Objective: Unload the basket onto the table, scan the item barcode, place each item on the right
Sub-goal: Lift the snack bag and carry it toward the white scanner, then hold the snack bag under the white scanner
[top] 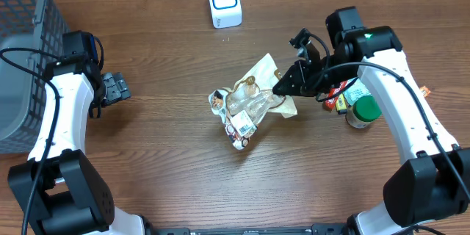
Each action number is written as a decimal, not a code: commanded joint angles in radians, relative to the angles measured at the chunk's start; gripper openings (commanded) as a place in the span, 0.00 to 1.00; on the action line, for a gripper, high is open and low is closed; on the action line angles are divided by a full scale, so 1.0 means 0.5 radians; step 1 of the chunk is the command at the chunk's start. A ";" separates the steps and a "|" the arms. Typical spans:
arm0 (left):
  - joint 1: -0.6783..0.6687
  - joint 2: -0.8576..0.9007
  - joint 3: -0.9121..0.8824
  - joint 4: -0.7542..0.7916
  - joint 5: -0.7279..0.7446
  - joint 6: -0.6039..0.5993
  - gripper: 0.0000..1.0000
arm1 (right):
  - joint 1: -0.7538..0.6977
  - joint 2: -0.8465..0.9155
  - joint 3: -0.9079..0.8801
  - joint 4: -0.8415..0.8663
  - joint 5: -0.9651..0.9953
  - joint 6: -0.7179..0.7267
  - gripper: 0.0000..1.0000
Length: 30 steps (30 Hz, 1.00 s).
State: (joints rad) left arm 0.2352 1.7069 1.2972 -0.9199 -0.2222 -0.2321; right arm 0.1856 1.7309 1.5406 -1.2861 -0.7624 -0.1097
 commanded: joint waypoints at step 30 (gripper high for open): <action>-0.026 -0.040 0.029 0.010 -0.027 0.022 1.00 | 0.678 0.266 0.508 2.051 2.440 -0.598 0.03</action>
State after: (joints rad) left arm 0.2352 1.7069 1.2972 -0.9169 -0.2222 -0.2321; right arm 0.5213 1.8030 1.7782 -0.3275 0.3302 -0.3084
